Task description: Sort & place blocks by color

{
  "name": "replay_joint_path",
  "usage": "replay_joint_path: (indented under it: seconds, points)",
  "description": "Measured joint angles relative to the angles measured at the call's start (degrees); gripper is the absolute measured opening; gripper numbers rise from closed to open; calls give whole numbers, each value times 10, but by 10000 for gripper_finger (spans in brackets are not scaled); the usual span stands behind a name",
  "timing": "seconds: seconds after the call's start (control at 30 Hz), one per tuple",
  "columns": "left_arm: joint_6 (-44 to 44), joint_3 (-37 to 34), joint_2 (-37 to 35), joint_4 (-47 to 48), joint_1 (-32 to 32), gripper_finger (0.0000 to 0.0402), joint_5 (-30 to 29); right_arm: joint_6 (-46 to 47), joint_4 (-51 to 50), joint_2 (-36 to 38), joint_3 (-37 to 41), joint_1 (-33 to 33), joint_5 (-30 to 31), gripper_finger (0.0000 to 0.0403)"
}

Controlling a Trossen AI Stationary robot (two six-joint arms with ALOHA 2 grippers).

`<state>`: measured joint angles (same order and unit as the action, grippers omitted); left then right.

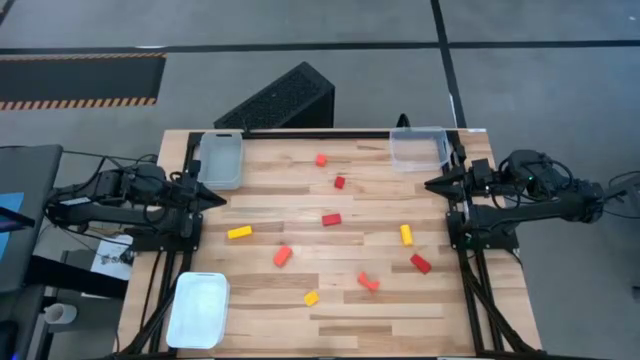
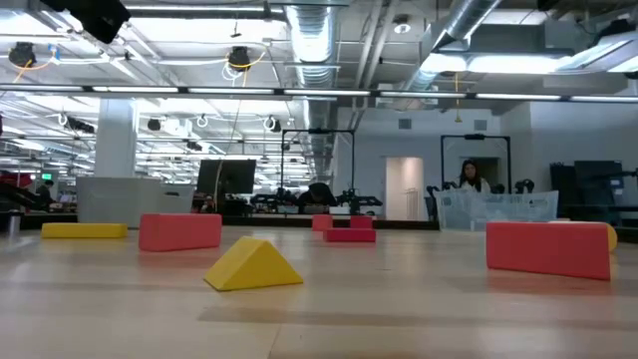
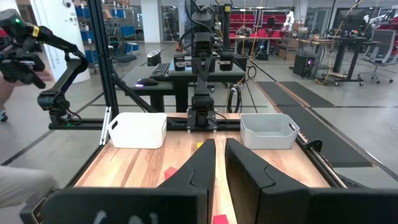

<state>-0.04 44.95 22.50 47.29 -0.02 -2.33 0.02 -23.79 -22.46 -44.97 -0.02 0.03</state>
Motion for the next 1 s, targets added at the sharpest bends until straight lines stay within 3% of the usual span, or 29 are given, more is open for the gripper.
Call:
replay_joint_path:
  seconds: [0.2,0.33,0.47,0.67,0.77,0.93,1.0]
  points:
    - [20,0,0,-15,0,0,0,-8,0,0,0,0,0,64]
    - [9,0,0,-22,0,0,0,-94,0,0,0,-1,0,64]
    - [1,0,0,-26,0,0,-1,-115,0,0,0,-1,0,64]
    - [6,0,0,-118,0,0,-2,-134,1,0,0,-1,1,64]
    - [30,0,0,-144,0,0,-51,-135,2,0,0,-1,1,64]
    - [43,0,0,-188,0,0,-186,-136,3,0,0,-5,1,64]
    - [35,0,0,-201,0,0,-194,-136,3,0,0,-4,1,64]
